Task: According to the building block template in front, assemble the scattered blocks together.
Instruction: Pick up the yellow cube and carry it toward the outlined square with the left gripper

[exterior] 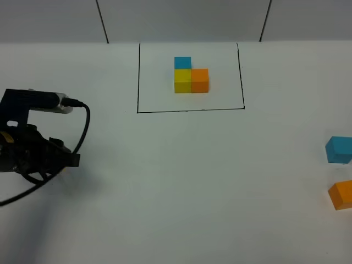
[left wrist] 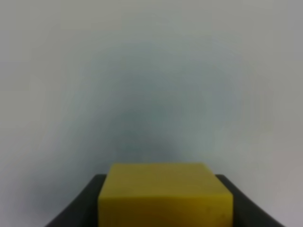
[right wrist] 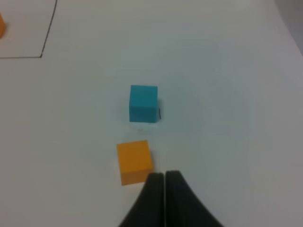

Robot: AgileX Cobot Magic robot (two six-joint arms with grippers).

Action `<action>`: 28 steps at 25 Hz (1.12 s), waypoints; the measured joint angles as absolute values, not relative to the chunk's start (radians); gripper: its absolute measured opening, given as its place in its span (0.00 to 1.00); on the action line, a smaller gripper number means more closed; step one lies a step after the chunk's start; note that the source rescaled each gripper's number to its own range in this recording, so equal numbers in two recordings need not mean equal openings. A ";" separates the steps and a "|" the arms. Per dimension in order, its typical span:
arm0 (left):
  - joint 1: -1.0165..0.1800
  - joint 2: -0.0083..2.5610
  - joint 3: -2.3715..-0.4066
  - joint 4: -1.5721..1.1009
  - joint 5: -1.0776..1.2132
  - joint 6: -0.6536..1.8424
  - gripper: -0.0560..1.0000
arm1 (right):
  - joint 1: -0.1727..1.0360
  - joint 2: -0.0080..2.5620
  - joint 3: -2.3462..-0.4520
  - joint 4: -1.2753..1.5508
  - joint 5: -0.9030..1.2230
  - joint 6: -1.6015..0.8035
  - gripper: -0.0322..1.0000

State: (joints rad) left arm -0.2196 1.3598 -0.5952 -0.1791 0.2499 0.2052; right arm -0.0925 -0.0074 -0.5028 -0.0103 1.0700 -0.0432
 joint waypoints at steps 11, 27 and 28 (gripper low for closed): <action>-0.269 1.262 -0.595 -0.624 0.510 1.438 0.53 | -0.093 -0.007 -0.503 -0.010 1.070 -0.043 0.03; -0.271 1.272 -0.595 -0.710 0.548 1.691 0.53 | -0.093 -0.007 -0.503 -0.010 1.070 -0.043 0.03; -0.275 1.279 -0.600 -0.711 0.545 1.690 0.53 | -0.093 -0.007 -0.503 -0.010 1.070 -0.043 0.03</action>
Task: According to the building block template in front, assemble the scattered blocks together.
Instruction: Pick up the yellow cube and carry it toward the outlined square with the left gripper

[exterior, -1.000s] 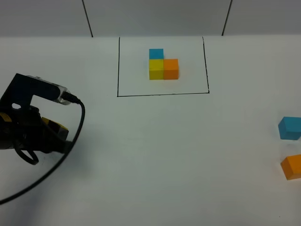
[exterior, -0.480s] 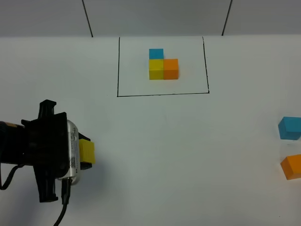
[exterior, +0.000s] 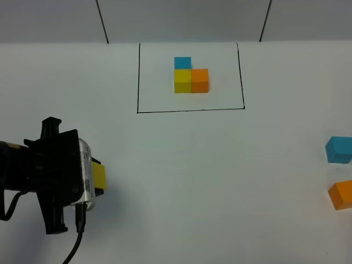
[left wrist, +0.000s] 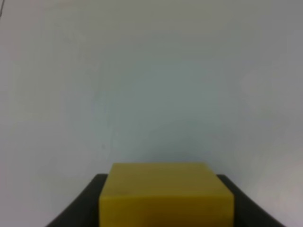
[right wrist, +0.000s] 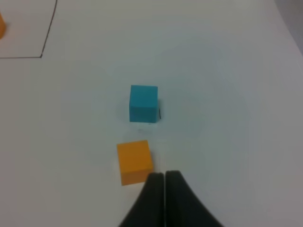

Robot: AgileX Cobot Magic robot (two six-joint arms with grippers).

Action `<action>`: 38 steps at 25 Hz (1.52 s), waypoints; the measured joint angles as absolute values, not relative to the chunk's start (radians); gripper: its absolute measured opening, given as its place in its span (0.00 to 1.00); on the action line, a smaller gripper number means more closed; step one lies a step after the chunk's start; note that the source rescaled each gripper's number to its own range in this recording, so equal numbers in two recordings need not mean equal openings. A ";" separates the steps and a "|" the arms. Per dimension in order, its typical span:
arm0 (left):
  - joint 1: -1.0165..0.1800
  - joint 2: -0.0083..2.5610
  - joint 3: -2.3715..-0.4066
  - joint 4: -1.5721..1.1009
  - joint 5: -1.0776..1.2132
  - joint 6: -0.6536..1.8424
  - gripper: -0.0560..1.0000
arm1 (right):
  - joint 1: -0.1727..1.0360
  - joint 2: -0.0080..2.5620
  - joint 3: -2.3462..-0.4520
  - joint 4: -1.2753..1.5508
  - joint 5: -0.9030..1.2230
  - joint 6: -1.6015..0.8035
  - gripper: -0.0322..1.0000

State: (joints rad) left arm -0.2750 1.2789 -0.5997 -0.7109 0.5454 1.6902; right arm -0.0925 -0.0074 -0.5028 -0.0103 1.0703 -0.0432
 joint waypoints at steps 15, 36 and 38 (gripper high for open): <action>-0.443 1.586 -0.892 -0.711 0.532 1.637 0.53 | -0.093 -0.007 -0.503 -0.010 1.070 -0.043 0.03; -0.460 1.919 -1.135 -0.689 0.519 1.638 0.53 | -0.093 -0.007 -0.503 -0.010 1.070 -0.043 0.03; -0.459 1.929 -1.139 -0.687 0.515 1.638 0.53 | -0.093 -0.007 -0.503 -0.010 1.070 -0.043 0.03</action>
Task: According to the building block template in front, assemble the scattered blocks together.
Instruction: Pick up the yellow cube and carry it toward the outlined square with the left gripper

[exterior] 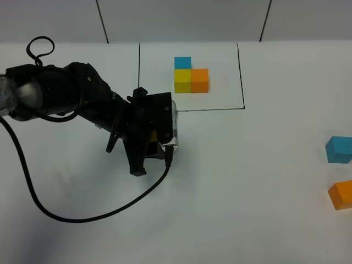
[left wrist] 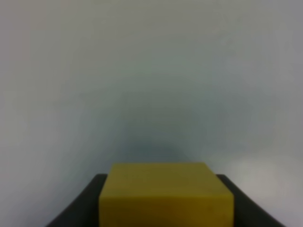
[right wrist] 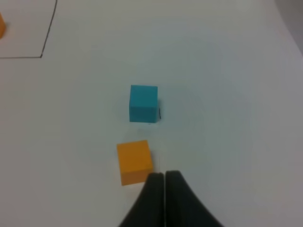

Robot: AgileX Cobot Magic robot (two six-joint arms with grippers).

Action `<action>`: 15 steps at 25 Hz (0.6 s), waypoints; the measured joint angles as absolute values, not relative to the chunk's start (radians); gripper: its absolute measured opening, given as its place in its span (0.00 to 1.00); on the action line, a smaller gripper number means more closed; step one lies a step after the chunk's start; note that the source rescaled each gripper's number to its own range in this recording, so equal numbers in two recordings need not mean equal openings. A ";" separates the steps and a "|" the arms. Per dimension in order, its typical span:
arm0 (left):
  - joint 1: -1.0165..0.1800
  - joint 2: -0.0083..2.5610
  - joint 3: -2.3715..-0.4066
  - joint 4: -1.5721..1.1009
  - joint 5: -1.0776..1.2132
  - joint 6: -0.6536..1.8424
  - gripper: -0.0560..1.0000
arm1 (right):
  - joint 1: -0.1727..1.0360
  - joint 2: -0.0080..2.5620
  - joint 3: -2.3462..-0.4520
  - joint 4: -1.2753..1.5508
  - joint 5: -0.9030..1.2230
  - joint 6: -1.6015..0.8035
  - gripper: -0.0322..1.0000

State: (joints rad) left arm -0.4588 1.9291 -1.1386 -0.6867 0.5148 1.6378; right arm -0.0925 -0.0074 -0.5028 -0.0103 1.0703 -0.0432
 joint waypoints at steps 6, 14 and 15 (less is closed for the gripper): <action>-0.456 1.954 -1.142 -0.686 0.513 1.638 0.53 | -0.093 -0.007 -0.503 -0.010 1.070 -0.043 0.03; -0.446 1.997 -1.142 -0.666 0.523 1.631 0.53 | -0.093 -0.007 -0.503 -0.010 1.070 -0.043 0.03; -0.446 2.000 -1.142 -0.659 0.525 1.626 0.53 | -0.093 -0.007 -0.503 -0.010 1.070 -0.043 0.03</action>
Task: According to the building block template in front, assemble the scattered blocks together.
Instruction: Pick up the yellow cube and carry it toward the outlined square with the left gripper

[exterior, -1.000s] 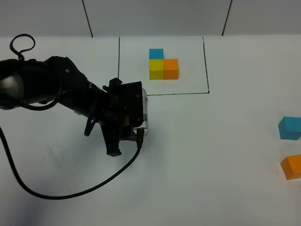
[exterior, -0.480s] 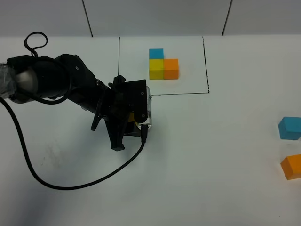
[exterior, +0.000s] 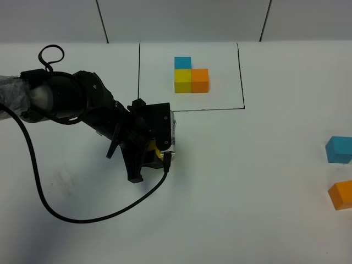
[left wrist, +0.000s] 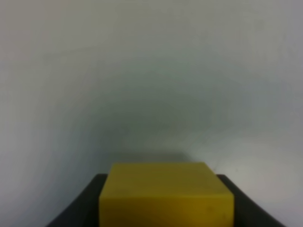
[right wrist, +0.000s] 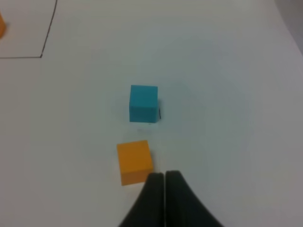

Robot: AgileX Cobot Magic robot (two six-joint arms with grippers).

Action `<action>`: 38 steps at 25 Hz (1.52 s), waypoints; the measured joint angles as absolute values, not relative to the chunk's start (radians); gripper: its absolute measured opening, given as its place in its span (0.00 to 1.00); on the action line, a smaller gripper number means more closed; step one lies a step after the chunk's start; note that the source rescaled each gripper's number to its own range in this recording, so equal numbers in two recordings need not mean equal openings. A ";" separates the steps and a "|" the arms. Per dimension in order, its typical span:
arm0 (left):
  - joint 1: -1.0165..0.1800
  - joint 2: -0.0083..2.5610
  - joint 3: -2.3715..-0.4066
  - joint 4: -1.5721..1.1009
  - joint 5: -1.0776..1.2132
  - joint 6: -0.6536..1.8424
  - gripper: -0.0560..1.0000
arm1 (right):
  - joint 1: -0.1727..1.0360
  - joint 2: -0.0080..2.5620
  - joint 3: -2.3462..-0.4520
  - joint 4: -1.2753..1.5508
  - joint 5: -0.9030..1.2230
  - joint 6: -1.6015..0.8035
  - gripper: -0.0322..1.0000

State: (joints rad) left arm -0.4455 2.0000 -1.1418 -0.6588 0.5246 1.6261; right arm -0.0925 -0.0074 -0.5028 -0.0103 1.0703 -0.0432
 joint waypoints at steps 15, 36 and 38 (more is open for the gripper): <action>-0.426 2.018 -1.142 -0.637 0.514 1.607 0.53 | -0.093 -0.007 -0.503 -0.010 1.070 -0.043 0.03; -0.426 2.075 -1.163 -0.681 0.489 1.607 0.53 | -0.093 -0.007 -0.503 -0.010 1.070 -0.043 0.03; -0.426 2.075 -1.163 -0.685 0.488 1.607 0.53 | -0.093 -0.007 -0.503 -0.010 1.070 -0.043 0.03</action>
